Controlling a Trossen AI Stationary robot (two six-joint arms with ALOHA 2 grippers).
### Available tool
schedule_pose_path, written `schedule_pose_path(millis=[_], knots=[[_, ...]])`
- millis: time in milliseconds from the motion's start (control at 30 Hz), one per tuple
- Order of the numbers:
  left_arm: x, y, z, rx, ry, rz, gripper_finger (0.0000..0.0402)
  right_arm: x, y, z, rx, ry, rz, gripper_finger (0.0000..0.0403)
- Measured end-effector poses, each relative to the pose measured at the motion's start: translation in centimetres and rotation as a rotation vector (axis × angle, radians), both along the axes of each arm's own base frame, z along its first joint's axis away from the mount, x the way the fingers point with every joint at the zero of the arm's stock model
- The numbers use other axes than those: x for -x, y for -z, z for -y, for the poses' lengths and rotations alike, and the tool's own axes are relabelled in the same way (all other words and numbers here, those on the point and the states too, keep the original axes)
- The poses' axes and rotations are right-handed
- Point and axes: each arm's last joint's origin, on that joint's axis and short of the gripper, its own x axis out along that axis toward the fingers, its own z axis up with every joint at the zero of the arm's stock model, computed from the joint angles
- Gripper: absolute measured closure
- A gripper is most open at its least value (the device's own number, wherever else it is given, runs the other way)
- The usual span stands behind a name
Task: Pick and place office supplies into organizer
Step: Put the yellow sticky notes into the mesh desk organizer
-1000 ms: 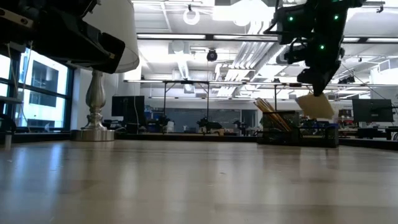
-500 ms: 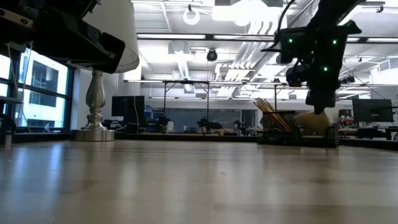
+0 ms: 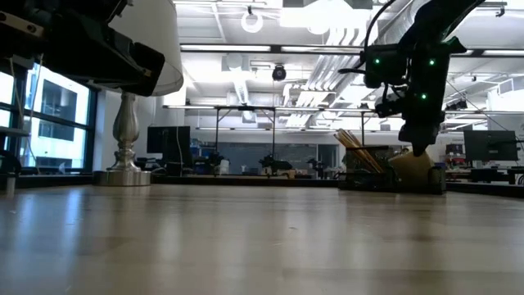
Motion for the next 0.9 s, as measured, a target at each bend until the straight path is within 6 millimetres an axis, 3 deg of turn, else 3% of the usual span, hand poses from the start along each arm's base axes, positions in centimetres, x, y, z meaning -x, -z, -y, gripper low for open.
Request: schedule_pose_path(millis=[467, 667, 900], knots=[[0.0, 0.0, 0.0, 0.006, -0.003, -0.004, 0.0396, 0.1, 0.1, 0.3, -0.062, 0.009, 0.032, 0.0304], [0.0, 0.0, 0.0, 0.006, -0.003, -0.004, 0.0396, 0.0, 0.1, 0.3, -0.075, 0.068, 0.082, 0.0304], [0.0, 0.0, 0.0, 0.006, -0.003, -0.003, 0.0396, -1.2, 0.3, -0.1, -0.319, 0.137, 0.345, 0.0315]])
